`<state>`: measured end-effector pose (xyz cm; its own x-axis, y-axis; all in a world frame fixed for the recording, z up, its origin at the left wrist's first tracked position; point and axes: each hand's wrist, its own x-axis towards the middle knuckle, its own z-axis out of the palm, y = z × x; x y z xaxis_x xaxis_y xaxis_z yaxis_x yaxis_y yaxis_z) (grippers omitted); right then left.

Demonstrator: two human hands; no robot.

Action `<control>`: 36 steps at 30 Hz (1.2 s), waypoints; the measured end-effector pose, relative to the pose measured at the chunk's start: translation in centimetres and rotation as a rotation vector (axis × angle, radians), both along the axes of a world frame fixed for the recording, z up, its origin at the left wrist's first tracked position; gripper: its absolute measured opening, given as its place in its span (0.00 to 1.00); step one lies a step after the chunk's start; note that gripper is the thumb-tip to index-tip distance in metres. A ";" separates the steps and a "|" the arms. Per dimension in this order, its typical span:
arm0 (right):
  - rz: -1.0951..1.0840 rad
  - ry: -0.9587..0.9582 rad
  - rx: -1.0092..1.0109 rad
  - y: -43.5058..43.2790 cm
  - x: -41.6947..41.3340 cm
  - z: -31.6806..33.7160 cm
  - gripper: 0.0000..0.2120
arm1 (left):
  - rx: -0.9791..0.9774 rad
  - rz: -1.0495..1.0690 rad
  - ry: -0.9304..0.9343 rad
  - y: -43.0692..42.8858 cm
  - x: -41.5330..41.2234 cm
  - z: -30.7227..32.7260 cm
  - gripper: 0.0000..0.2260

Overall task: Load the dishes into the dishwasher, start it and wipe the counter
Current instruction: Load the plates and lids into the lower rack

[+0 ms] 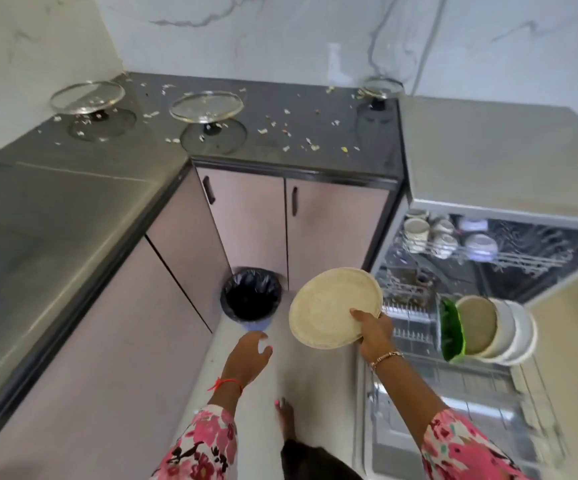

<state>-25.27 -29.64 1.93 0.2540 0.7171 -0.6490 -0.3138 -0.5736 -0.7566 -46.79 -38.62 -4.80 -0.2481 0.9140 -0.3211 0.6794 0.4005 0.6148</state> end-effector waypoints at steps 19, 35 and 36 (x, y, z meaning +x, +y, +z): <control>-0.151 -0.121 -0.126 -12.2 27.0 -3.8 0.20 | -0.172 -0.256 -0.179 -3.9 26.3 -2.2 0.08; 0.320 -0.243 -0.016 3.1 35.5 -11.4 0.32 | -0.240 0.514 -0.751 10.4 36.9 -3.6 0.14; 0.396 -0.308 0.035 3.9 35.3 -11.5 0.35 | -0.222 0.518 -0.732 11.4 36.5 -3.6 0.14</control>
<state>10.02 -25.79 -9.60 0.1336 0.8173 -0.5605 0.1639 -0.5760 -0.8009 -10.25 -27.20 -8.42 -0.2749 0.6439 -0.7140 -0.1456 0.7062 0.6929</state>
